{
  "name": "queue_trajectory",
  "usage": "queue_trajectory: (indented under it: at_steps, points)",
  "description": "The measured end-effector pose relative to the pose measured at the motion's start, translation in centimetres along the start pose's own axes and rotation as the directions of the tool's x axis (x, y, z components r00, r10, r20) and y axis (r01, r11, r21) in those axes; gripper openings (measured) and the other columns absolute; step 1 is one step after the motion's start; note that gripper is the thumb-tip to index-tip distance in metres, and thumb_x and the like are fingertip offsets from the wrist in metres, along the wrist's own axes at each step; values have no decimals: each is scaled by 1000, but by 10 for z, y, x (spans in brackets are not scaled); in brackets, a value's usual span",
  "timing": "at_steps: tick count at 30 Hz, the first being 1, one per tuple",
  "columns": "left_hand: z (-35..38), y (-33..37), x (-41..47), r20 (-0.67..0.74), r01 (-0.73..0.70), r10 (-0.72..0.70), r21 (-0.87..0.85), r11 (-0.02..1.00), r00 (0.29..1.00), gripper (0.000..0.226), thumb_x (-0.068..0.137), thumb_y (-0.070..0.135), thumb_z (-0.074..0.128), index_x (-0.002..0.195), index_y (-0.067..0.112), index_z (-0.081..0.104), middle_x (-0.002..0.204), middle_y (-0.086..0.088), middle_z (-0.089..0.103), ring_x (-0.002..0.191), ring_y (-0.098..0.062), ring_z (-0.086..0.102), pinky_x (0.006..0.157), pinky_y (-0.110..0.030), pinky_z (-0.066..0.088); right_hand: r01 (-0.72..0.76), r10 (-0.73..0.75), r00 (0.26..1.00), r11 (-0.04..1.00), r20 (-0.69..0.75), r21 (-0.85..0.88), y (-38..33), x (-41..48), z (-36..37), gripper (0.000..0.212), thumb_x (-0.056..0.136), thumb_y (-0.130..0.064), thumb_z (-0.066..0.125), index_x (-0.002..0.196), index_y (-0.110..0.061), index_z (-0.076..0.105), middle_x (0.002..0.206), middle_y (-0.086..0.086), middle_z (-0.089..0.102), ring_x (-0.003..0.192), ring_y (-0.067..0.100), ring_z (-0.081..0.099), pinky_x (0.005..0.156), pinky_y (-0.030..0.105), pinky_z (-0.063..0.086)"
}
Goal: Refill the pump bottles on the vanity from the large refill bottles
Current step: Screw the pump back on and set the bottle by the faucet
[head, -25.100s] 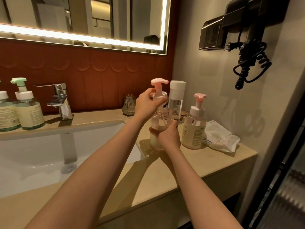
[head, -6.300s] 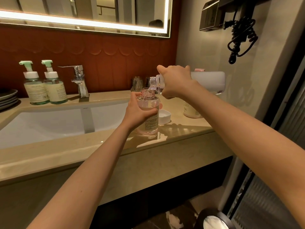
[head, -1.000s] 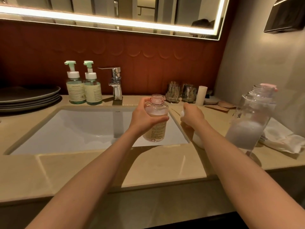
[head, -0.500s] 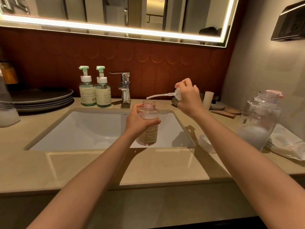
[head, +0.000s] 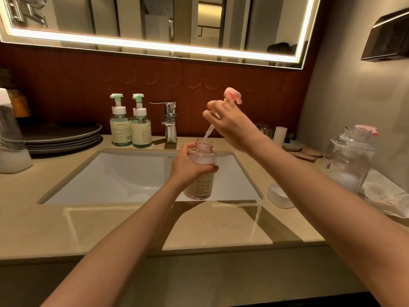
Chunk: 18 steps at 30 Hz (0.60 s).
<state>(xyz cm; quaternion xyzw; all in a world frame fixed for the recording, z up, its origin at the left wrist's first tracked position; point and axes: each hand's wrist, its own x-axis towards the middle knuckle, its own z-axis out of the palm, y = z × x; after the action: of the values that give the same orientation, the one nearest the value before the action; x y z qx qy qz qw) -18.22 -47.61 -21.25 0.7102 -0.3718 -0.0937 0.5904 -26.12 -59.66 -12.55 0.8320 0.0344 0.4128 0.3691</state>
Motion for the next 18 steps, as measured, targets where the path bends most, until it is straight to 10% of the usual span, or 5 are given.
queue_trajectory:
  at_steps: [6, 14, 18]
  points:
    - [7, 8, 0, 29, -25, 26, -45, 999, 999, 76, 68, 24, 82, 130, 22, 38, 134, -5, 51, 125, -26, 46, 99, -40, 40, 239, -253, 962, 961, 102, 139, -24, -5, -8, 63, 43, -1, 90, 102, -4, 67, 99, 20, 65, 95, 35, 65, 87, 46, 49]
    - [14, 14, -2, 30, 0, 2, -90, 996, 1000, 73, 73, 22, 78, 134, 16, 38, 134, -9, 50, 127, -29, 45, 102, -42, 39, 121, -235, 903, 943, 361, 311, -23, -17, -23, 69, 67, 1, 78, 130, -6, 50, 131, 26, 47, 122, 42, 46, 104, 44, 33]
    - [18, 15, -3, 24, -38, 39, -25, 999, 999, 72, 77, 20, 74, 137, 17, 34, 137, -9, 48, 126, -29, 45, 101, -41, 40, -7, -140, 946, 892, 292, 451, -24, -22, -25, 70, 60, 1, 83, 123, 0, 53, 127, 27, 49, 106, 43, 57, 80, 41, 54]
